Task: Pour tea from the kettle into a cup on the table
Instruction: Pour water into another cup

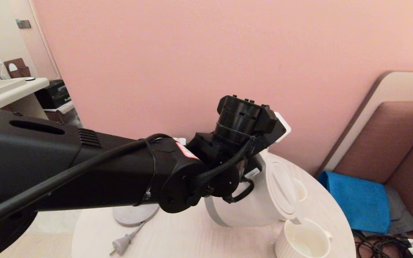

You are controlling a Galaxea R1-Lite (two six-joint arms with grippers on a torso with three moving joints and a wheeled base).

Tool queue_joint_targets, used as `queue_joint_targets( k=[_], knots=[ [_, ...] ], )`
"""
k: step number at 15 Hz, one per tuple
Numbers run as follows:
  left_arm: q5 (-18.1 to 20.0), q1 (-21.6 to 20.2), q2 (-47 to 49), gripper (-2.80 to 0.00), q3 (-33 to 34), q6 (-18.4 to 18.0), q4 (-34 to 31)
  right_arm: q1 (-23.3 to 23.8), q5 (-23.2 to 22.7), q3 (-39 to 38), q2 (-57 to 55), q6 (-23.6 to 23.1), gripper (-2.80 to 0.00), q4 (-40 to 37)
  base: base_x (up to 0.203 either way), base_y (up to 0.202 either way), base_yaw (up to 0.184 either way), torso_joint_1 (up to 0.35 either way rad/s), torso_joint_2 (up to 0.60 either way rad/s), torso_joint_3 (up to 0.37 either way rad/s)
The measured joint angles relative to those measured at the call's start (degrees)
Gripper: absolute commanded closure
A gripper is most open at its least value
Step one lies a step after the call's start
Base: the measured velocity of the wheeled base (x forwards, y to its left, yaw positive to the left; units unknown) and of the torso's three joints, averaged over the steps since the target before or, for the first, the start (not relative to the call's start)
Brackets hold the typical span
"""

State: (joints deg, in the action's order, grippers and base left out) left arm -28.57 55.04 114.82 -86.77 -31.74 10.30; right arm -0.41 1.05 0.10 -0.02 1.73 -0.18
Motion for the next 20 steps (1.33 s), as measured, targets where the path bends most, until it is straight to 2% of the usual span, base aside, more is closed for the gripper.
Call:
queue_joint_targets(
  k=[6,14,20],
  knots=[
    [0.0,0.7,0.7,0.0,-0.2,-1.3,0.0,0.0,0.0,0.0,0.0,0.0,0.0,0.0,0.0,0.0,0.0,0.0,0.0,0.0],
    [-0.1,0.8,1.8,0.0,-0.4,-4.9,0.0,0.0,0.0,0.0,0.0,0.0,0.0,0.0,0.0,0.0,0.0,0.0,0.0,0.0],
    [-0.1,0.9,3.0,0.0,-3.7,-6.3,-0.1,0.0,0.0,0.0,0.0,0.0,0.0,0.0,0.0,0.0,0.0,0.0,0.0,0.0]
  ],
)
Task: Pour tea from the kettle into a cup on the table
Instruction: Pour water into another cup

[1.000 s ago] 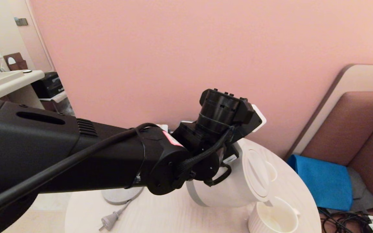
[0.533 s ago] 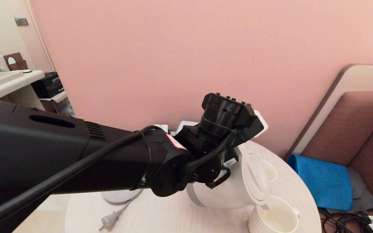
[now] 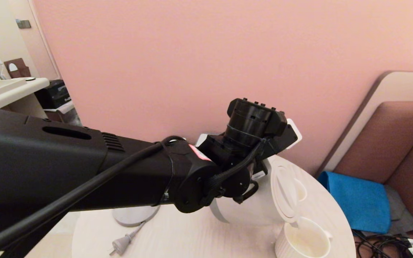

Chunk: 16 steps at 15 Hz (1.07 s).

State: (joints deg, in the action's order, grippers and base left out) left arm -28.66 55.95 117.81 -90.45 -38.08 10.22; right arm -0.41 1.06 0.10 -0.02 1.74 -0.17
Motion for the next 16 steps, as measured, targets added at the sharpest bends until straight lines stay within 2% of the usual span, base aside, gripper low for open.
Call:
queue_joint_targets(
  k=[16],
  knots=[
    [-0.2,1.3,1.1,0.0,-0.7,-1.9,-1.2,0.0,0.0,0.0,0.0,0.0,0.0,0.0,0.0,0.0,0.0,0.0,0.0,0.0]
  ],
)
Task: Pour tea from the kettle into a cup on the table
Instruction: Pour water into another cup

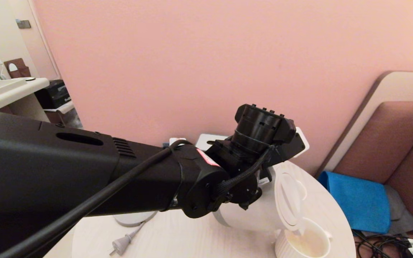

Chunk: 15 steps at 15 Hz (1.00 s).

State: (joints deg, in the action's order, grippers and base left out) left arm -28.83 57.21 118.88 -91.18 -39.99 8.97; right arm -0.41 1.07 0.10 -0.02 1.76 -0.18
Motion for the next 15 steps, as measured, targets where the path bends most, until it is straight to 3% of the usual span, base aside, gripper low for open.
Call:
queue_joint_targets(
  k=[15],
  knots=[
    [-0.1,0.4,0.7,0.0,-0.9,-1.0,0.0,0.0,0.0,0.0,0.0,0.0,0.0,0.0,0.0,0.0,0.0,0.0,0.0,0.0]
  ],
)
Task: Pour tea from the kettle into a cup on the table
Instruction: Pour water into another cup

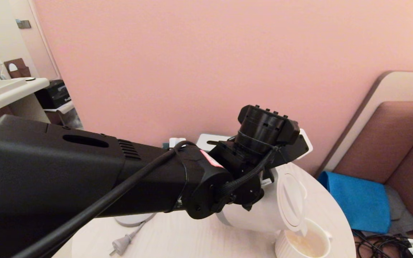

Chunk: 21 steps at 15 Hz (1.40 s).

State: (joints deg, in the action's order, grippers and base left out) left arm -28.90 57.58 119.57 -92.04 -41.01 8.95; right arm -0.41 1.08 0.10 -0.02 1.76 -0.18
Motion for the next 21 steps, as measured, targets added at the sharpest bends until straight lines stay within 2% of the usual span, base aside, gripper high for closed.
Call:
queue_joint_targets(
  k=[17,21],
  knots=[
    [-0.1,0.2,-0.2,0.0,0.1,-0.1,0.2,0.0,0.0,0.0,0.0,0.0,0.0,0.0,0.0,0.0,0.0,0.0,0.0,0.0],
    [-0.1,0.1,-0.4,0.0,0.6,0.8,0.8,0.0,0.0,0.0,0.0,0.0,0.0,0.0,0.0,0.0,0.0,0.0,0.0,0.0]
  ],
)
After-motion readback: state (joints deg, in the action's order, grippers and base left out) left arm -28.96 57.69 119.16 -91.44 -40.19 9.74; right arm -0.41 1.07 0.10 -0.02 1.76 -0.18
